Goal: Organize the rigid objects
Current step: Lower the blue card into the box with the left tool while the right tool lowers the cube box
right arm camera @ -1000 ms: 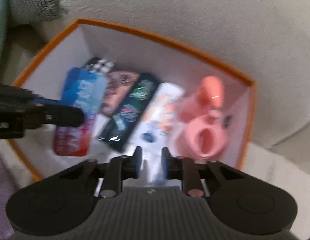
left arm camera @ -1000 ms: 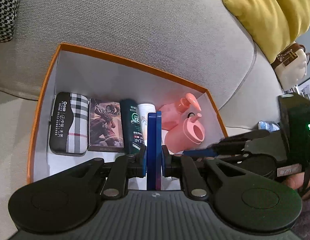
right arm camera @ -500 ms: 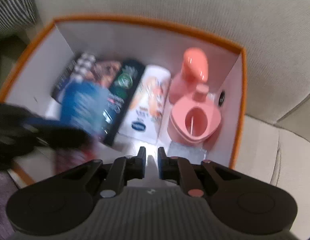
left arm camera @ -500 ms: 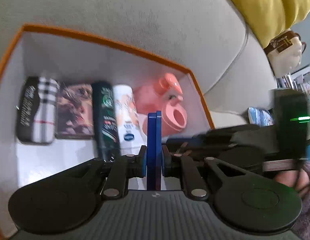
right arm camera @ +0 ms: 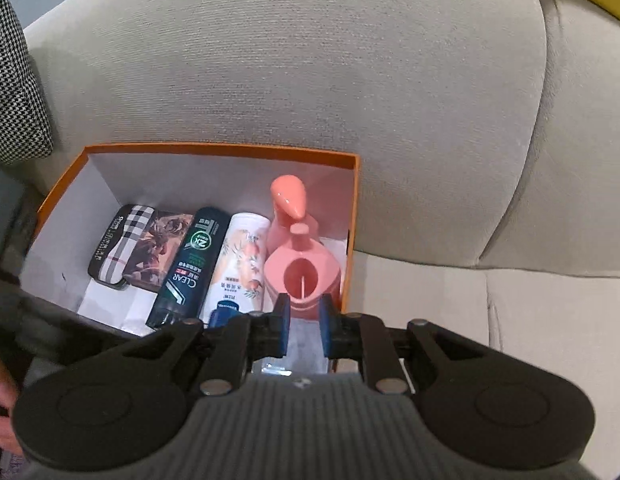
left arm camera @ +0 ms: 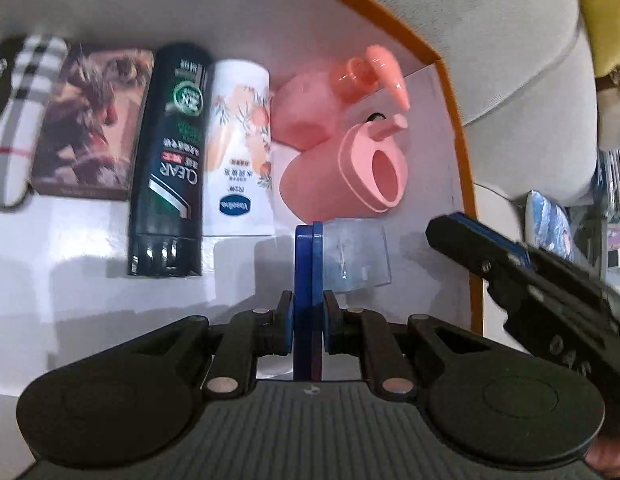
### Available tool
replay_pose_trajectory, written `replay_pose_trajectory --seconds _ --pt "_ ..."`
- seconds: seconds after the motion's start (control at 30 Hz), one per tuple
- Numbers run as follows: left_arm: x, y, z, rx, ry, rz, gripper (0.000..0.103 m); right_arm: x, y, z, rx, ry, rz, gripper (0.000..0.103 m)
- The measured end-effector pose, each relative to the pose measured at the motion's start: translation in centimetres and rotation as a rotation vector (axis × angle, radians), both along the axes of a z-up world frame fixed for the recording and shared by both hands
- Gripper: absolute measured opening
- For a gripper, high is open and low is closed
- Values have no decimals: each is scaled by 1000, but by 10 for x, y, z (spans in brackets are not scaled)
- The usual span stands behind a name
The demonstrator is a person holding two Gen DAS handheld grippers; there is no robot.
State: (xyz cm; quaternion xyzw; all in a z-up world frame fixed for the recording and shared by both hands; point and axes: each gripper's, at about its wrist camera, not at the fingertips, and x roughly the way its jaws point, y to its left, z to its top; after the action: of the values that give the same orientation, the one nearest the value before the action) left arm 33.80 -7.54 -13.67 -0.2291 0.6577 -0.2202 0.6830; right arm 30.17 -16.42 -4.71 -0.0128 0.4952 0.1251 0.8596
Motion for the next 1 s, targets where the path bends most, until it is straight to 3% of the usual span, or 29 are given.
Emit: replay_pose_trajectory --seconds 0.3,0.5,0.7,0.77,1.0 --pt "7 -12 -16 52 126 -18 18 -5 0 -1 26 -11 2 17" --pt "7 -19 -5 122 96 -46 33 -12 -2 -2 31 -10 4 17" --pt "12 -19 8 243 17 -78 31 -15 -6 1 43 -20 -10 17" --pt "13 -19 6 261 16 -90 26 -15 -6 2 44 -23 -11 18" --pt "22 -28 0 327 32 -109 25 -16 -9 2 55 -24 -1 18"
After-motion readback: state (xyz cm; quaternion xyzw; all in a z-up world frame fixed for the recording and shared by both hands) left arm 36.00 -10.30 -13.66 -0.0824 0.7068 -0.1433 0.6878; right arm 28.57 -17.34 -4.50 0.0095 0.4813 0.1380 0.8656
